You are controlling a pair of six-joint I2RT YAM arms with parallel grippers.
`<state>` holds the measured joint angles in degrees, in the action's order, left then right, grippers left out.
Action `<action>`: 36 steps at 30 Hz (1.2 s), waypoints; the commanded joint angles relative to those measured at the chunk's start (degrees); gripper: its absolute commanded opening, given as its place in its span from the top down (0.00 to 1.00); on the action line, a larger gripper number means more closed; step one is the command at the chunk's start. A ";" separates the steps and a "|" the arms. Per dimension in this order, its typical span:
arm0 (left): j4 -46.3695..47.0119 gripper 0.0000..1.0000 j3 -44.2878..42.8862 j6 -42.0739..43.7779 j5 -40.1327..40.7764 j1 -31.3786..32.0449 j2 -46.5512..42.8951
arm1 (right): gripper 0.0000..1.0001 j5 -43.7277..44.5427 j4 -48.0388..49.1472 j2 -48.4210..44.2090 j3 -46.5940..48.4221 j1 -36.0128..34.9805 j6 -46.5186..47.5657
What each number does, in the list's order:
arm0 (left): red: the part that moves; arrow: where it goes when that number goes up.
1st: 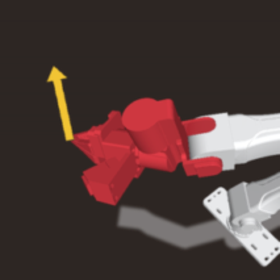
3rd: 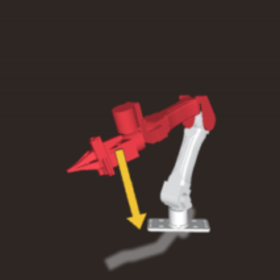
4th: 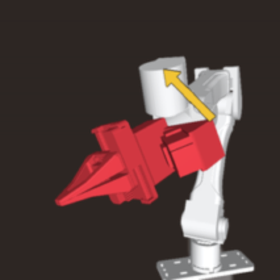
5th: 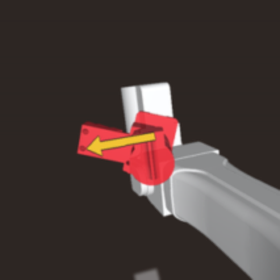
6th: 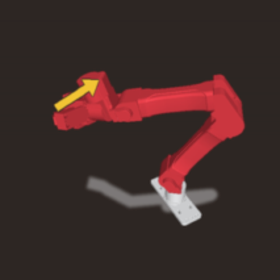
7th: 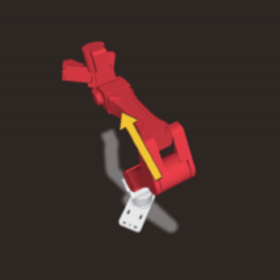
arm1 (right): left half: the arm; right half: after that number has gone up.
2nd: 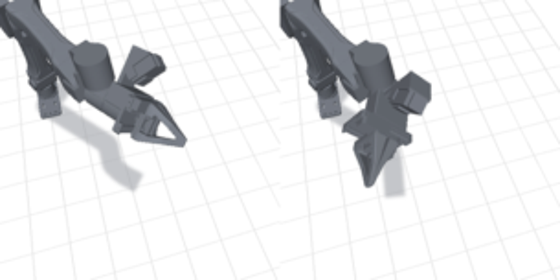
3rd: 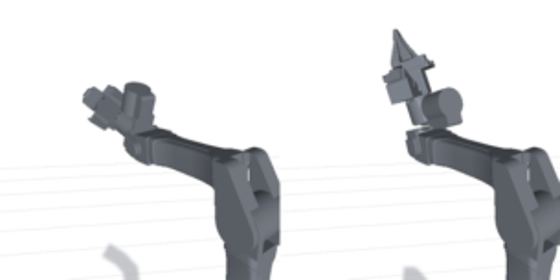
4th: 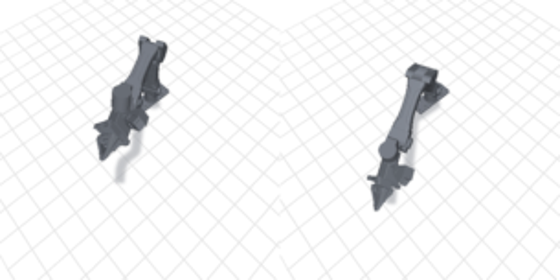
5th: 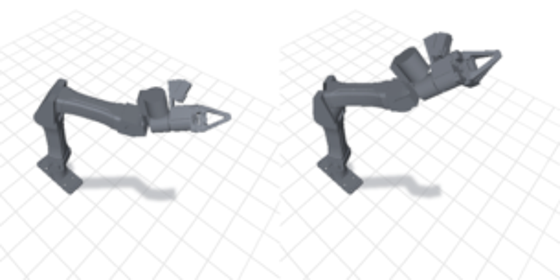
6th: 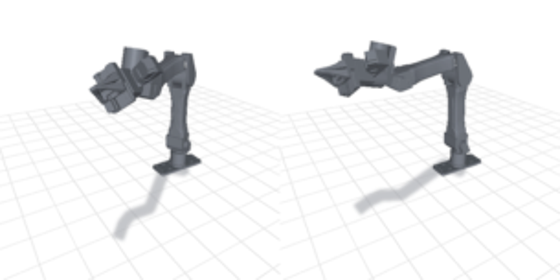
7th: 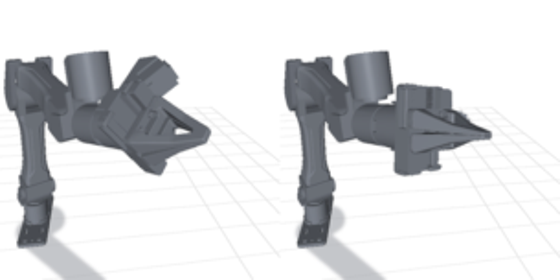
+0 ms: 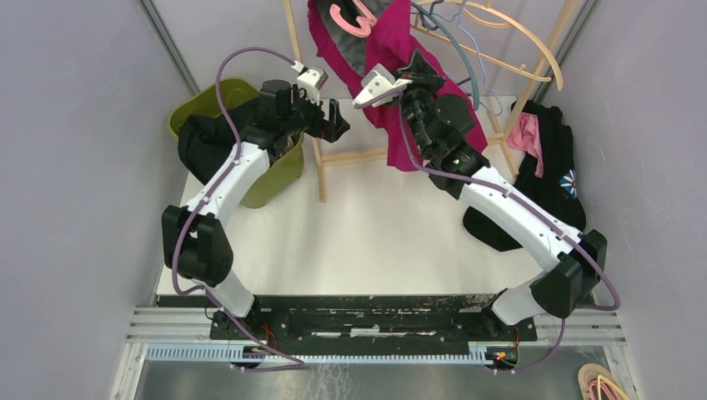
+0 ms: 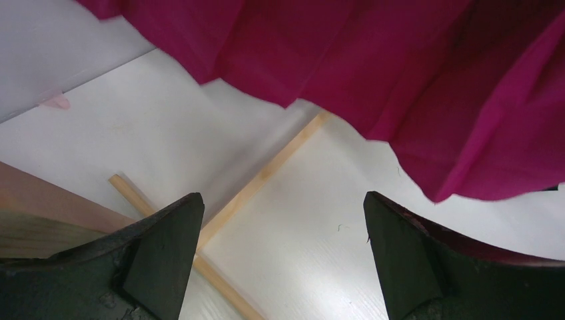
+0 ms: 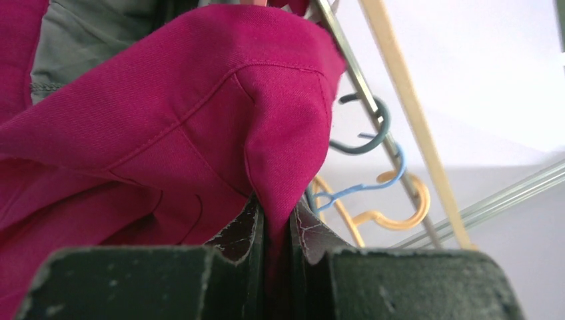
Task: Remove the skirt from the hanger
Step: Pick up the hanger from the clothesline, then remove the skirt from the hanger.
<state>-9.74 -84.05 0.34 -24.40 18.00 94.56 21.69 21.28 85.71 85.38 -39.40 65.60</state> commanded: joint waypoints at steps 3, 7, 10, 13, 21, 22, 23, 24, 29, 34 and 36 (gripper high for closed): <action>0.77 0.04 -0.76 -1.45 -3.62 0.41 -3.69 | 0.99 3.34 4.52 -7.64 -5.83 -1.26 -7.14; -1.53 0.04 -0.63 -1.48 -3.79 0.96 -7.20 | 0.99 4.22 -0.17 -8.72 -7.08 -2.11 -9.13; -2.43 0.04 0.25 -1.79 -3.86 1.33 -11.30 | 0.99 4.39 -3.35 -10.17 -7.00 -3.13 -10.26; -2.52 0.04 0.97 -3.01 -3.58 1.42 -15.64 | 0.99 5.00 -6.64 -12.08 -6.85 -4.17 -11.70; -2.60 0.04 1.18 0.77 2.56 1.35 -20.81 | 0.99 5.35 -20.95 -17.99 -3.11 -5.73 -17.69; -2.92 0.04 0.83 1.88 3.12 1.40 -20.34 | 0.99 5.09 -23.66 -18.46 -2.10 -5.79 -18.88; -3.07 0.04 0.56 2.61 3.31 1.41 -19.77 | 0.99 4.68 -26.09 -19.08 -1.24 -5.93 -19.85; -3.00 0.04 0.36 3.06 3.28 1.35 -19.21 | 0.99 4.40 -28.21 -19.69 -0.63 -6.00 -20.88; -1.00 0.04 -1.33 1.86 -0.26 1.36 -16.66 | 0.99 4.21 -34.97 -22.15 0.76 -6.05 -24.35; 1.85 0.03 -3.94 -1.68 -4.68 1.36 -14.83 | 0.99 4.30 -38.28 -23.46 0.51 -6.07 -26.12; 3.01 0.03 -5.14 -3.88 -6.15 1.42 -14.08 | 0.99 4.15 -39.66 -23.60 1.00 -6.16 -26.83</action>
<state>-12.93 -83.99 0.21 -25.87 19.27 80.53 25.61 -22.50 64.40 82.17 -45.25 41.87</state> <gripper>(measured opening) 0.965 0.146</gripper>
